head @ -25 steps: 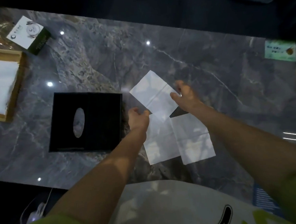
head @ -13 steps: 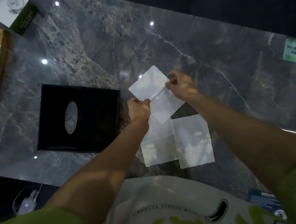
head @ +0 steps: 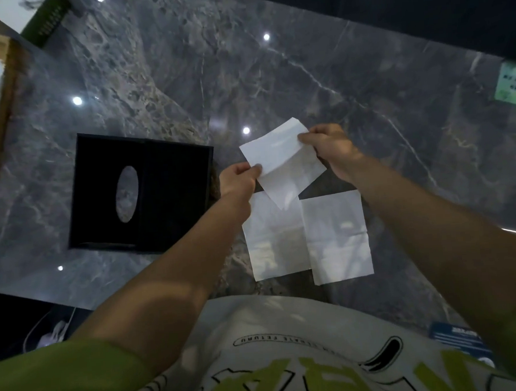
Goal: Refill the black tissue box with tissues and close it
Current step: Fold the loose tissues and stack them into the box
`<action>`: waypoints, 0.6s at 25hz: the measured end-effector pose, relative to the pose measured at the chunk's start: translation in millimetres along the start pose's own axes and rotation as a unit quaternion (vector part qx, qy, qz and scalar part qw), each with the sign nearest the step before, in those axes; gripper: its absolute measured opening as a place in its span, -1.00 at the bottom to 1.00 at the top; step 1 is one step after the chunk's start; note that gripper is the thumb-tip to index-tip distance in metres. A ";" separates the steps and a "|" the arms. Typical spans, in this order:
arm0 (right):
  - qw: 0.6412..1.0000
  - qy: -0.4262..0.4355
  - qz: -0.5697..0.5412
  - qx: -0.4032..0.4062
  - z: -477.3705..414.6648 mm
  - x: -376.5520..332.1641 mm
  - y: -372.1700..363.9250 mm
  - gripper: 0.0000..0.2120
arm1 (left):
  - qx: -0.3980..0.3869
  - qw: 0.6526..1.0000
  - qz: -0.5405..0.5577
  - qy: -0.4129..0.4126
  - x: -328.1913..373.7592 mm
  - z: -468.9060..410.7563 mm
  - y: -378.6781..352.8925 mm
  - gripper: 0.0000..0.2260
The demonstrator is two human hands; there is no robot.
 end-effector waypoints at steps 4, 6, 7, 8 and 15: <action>0.997 0.020 -0.072 0.003 22.2 -3.8 8.3 -0.78 | -0.036 0.998 -0.011 -0.042 8.4 13.8 5.3 -0.88; 0.994 0.031 -0.101 0.001 37.3 -6.4 12.3 -0.81 | -0.077 0.994 -0.013 -0.077 11.4 23.9 11.5 -0.84; 0.993 0.031 -0.113 0.001 45.0 -8.4 13.7 -0.84 | -0.110 0.990 -0.013 -0.089 12.6 30.3 15.7 -0.86; 0.991 0.033 -0.129 0.003 54.4 -10.4 14.5 -0.88 | -0.149 0.984 -0.007 -0.097 13.1 37.2 20.8 -0.87; 0.983 0.064 -0.172 0.011 122.6 -3.7 1.8 -0.91 | -0.247 0.956 0.017 -0.160 -2.1 67.0 52.3 -0.68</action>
Point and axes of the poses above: each hand's wrist, its own z-axis away from the middle knuckle, its own y-axis out of the back of the hand, x = y × z, the point moved 1 cm from there along -z, towards the middle knuckle, and after that the axes turned 4 degrees about -z, right-handed, at the moved point
